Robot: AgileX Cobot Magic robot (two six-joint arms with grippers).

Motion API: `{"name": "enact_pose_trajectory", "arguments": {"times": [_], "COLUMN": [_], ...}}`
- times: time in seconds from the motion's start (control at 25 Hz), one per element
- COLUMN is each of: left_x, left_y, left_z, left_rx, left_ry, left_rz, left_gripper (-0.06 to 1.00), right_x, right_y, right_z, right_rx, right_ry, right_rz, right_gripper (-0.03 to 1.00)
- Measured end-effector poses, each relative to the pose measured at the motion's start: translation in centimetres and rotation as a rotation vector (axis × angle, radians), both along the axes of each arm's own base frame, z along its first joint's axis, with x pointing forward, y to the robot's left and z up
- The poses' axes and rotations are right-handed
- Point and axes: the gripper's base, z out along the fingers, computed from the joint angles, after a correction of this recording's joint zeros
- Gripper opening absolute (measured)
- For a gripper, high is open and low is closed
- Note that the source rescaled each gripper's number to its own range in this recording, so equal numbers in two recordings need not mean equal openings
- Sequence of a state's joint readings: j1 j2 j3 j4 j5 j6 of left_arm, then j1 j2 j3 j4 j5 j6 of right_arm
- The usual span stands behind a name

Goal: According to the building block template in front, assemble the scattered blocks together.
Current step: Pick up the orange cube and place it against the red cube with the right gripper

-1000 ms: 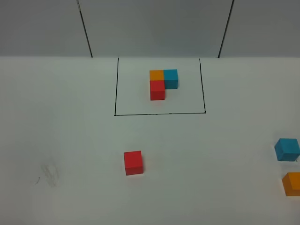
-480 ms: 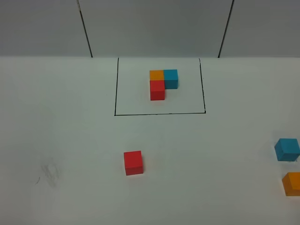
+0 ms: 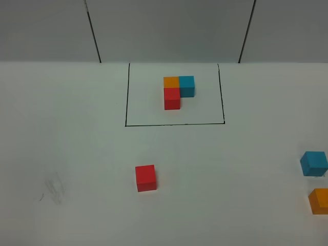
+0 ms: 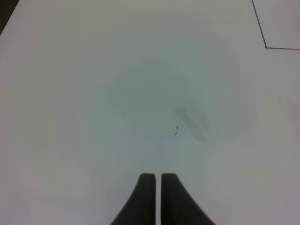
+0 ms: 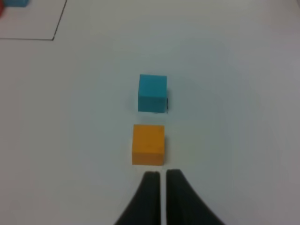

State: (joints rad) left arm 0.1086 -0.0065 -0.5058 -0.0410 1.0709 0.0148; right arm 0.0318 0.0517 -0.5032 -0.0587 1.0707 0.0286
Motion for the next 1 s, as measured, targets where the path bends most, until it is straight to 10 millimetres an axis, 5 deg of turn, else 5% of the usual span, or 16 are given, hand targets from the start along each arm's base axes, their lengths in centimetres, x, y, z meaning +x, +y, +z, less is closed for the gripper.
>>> {"name": "enact_pose_trajectory", "arguments": {"times": [1.0], "left_x": [0.00], "left_y": [0.00], "left_z": [0.00], "left_rx": [0.000], "left_ry": [0.000], "left_rz": [0.000], "left_gripper": [0.00], "right_x": [0.00], "right_y": [-0.03], "right_z": [0.00], "right_rx": [0.000], "right_ry": [0.000], "right_rz": [-0.003], "right_gripper": [0.00]}}
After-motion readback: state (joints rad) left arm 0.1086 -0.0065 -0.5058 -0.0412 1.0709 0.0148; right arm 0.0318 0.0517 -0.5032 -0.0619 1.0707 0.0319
